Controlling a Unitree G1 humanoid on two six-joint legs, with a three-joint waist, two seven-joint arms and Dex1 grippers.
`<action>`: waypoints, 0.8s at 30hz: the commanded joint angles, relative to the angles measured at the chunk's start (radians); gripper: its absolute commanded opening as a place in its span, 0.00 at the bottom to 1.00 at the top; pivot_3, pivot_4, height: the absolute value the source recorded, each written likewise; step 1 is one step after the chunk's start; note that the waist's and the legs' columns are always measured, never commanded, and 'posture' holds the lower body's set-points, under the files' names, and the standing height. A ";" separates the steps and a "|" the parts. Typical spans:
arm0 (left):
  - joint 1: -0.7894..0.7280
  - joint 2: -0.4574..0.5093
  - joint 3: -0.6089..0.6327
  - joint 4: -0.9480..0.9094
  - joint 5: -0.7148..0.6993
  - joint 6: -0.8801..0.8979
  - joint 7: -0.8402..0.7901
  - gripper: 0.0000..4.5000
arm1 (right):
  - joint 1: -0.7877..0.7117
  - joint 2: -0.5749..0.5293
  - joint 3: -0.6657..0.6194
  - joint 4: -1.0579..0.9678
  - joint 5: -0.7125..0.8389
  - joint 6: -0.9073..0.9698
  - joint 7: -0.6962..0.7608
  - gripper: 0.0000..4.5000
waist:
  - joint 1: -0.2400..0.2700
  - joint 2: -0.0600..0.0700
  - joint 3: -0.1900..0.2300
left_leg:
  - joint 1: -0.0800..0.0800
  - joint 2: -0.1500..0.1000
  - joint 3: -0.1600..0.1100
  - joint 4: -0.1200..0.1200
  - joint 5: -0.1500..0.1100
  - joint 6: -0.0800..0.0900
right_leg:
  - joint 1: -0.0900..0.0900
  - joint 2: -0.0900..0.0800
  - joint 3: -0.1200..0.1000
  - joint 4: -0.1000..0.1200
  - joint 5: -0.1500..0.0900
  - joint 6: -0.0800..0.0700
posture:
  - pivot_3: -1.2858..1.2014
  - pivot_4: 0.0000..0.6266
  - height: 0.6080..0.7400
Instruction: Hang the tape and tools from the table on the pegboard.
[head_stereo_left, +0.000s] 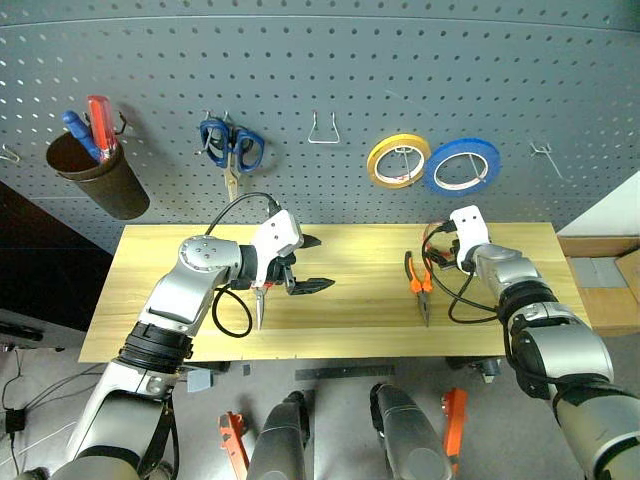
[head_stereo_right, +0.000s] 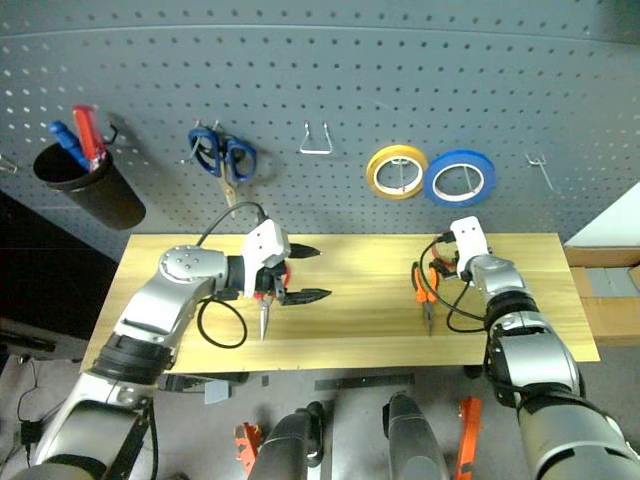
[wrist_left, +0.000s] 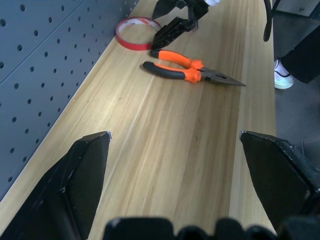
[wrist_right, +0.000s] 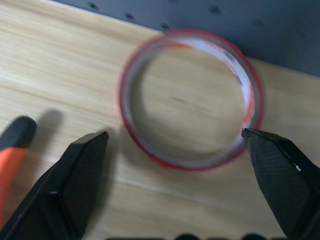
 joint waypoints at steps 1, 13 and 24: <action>-0.014 -0.002 0.013 -0.043 -0.009 -0.005 -0.005 0.99 | -0.033 0.006 0.020 0.031 -0.035 -0.042 0.004 0.99 | 0.000 0.000 0.000 | 0.000 0.000 0.000 0.002 0.000 0.000 | 0.000 0.000 0.000 0.002 0.000 0.000 | 0.47 0.49 1.00; -0.016 -0.004 0.011 -0.043 -0.005 -0.012 -0.005 0.99 | -0.033 -0.031 0.023 0.114 -0.073 -0.018 0.021 0.86 | 0.001 0.000 0.000 | 0.000 -0.001 -0.001 0.009 0.000 0.000 | 0.000 0.000 0.000 0.008 0.001 0.001 | 0.47 0.48 1.00; -0.016 -0.005 0.012 -0.042 -0.006 -0.014 -0.006 0.99 | -0.005 -0.051 0.075 0.105 -0.140 -0.063 0.088 0.19 | -0.001 -0.001 -0.001 | 0.000 0.000 -0.001 0.009 0.000 0.000 | 0.000 0.001 0.000 0.009 0.001 0.001 | 0.47 0.46 1.00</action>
